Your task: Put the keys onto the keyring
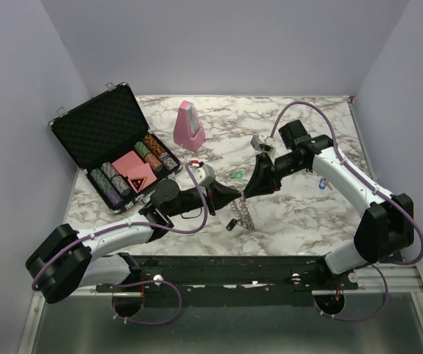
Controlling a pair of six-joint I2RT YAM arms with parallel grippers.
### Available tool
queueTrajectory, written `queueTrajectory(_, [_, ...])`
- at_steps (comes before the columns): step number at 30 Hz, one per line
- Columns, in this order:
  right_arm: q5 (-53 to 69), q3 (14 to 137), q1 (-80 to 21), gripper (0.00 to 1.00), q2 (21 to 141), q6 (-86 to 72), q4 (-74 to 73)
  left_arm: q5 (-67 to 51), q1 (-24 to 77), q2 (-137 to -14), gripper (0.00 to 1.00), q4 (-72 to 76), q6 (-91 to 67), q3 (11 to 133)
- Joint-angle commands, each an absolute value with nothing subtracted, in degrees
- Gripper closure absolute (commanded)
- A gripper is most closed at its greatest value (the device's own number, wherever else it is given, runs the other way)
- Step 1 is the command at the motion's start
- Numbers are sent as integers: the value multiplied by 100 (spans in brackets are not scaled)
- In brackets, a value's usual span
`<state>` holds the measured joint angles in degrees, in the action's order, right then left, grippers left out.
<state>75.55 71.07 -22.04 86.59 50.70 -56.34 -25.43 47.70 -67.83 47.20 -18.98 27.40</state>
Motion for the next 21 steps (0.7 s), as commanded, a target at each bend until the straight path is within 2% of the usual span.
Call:
queueTrajectory(1, [7708, 7049, -2180, 75, 8622, 4957, -5520, -2399, 4764, -6583, 100, 5159, -1969, 2654])
queueTrajectory(5, [7708, 7049, -2171, 76, 8622, 4966, -5520, -2338, 4764, -6504, 100, 5142, -1942, 2610])
queueTrajectory(7, [7717, 7040, -2171, 79, 8631, 4957, -5511, -2338, 4764, -6486, 100, 5142, -1942, 2602])
queueTrajectory(9, [7725, 7031, -2171, 87, 8648, 4957, -5520, -2329, 4772, -6504, 100, 5159, -1951, 2610])
queueTrajectory(14, [7743, 7014, -2171, 89, 8648, 4966, -5502, -2338, 4764, -6539, 100, 5229, -1995, 2637])
queueTrajectory(17, [7761, 7014, -2171, 99, 8648, 4966, -5511, -2329, 4764, -6539, 100, 5299, -2021, 2619])
queueTrajectory(21, [7752, 7014, -2171, 100, 8675, 4966, -5502, -2250, 4764, -6504, 100, 5519, -2057, 2540])
